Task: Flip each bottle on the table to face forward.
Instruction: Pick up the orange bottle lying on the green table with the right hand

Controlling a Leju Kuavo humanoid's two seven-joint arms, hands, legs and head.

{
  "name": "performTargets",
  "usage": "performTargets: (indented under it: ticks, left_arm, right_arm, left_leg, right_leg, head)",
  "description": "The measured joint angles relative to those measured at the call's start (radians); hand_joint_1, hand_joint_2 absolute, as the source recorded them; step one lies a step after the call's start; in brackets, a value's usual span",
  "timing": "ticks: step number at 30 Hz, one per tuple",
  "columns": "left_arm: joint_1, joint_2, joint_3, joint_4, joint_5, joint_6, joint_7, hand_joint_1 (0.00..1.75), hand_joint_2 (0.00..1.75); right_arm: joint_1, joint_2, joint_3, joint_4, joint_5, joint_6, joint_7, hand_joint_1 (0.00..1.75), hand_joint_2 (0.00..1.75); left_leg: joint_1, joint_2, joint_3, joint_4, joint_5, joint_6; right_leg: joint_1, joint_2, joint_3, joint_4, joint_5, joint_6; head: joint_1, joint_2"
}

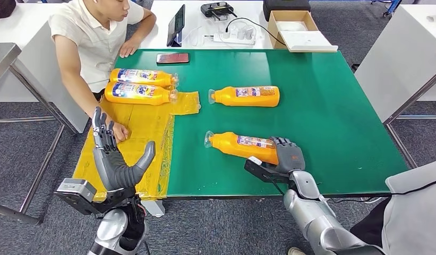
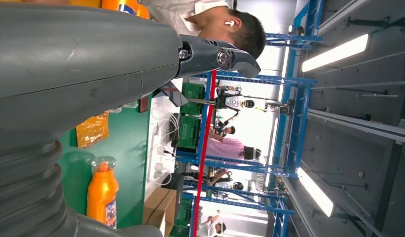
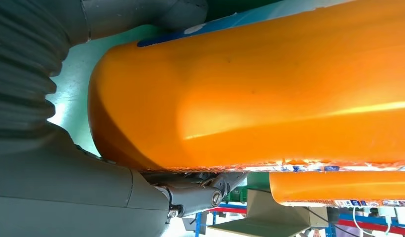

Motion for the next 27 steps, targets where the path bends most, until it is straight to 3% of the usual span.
performTargets:
  ticks: [7, 13, 18, 20, 23, 25, 27]
  left_arm:
    - [-0.001, 0.000, 0.000, 0.001, 0.003, -0.001, 0.000, 0.00, 1.75]
    - [-0.011, 0.001, -0.003, 0.013, 0.022, -0.012, 0.000, 0.00, 1.75]
    - [-0.025, 0.002, -0.013, 0.028, 0.022, -0.011, 0.002, 0.00, 1.75]
    - [-0.024, 0.003, -0.017, 0.037, 0.031, -0.003, 0.027, 0.00, 1.75]
    - [0.004, -0.003, -0.022, 0.105, 0.132, 0.023, 0.133, 0.00, 1.75]
    - [0.040, -0.007, -0.028, 0.164, 0.242, -0.015, 0.175, 0.00, 1.75]
    - [0.066, -0.006, -0.046, 0.193, 0.326, -0.093, 0.211, 0.00, 1.75]
  right_arm:
    - [-0.002, -0.001, 0.001, 0.001, -0.013, -0.001, -0.018, 1.75, 1.75]
    - [0.007, 0.002, 0.002, 0.004, -0.154, 0.022, -0.211, 1.75, 1.75]
    - [0.014, 0.011, 0.002, 0.008, -0.217, 0.031, -0.271, 1.75, 1.75]
    - [0.036, 0.019, 0.001, -0.005, -0.285, -0.006, -0.346, 1.75, 1.75]
    - [0.189, 0.068, 0.027, -0.229, -0.523, -0.189, -0.528, 1.75, 1.75]
    - [0.297, 0.107, 0.076, -0.432, -0.634, -0.270, -0.546, 1.75, 1.75]
    - [0.356, 0.125, 0.127, -0.568, -0.690, -0.275, -0.506, 1.75, 1.75]
  left_leg:
    - [0.000, 0.000, 0.000, 0.000, 0.000, 0.000]
    - [0.000, 0.002, 0.000, 0.000, 0.000, 0.000]
    - [0.000, 0.002, 0.000, 0.000, 0.000, 0.000]
    - [0.000, 0.001, 0.000, 0.000, 0.000, 0.000]
    - [0.001, -0.003, -0.003, 0.000, -0.001, -0.001]
    - [0.001, -0.001, -0.007, 0.000, -0.001, -0.001]
    - [0.001, -0.001, -0.010, 0.000, -0.001, -0.002]
  right_leg:
    - [0.000, 0.000, 0.000, 0.000, 0.000, 0.000]
    - [0.000, 0.002, -0.001, 0.000, 0.000, 0.000]
    - [0.000, 0.002, 0.000, 0.000, 0.000, 0.000]
    - [0.000, 0.002, 0.000, 0.000, 0.000, 0.000]
    - [0.000, 0.002, -0.001, 0.001, -0.001, 0.000]
    - [0.001, 0.003, -0.007, 0.002, -0.001, 0.000]
    - [0.001, 0.003, -0.011, 0.002, -0.002, -0.001]
  head:
    - [0.000, 0.000]
    - [0.000, 0.000]
    - [0.000, 0.000]
    - [0.000, 0.000]
    - [0.001, 0.000]
    - [0.000, 0.000]
    - [0.001, 0.000]
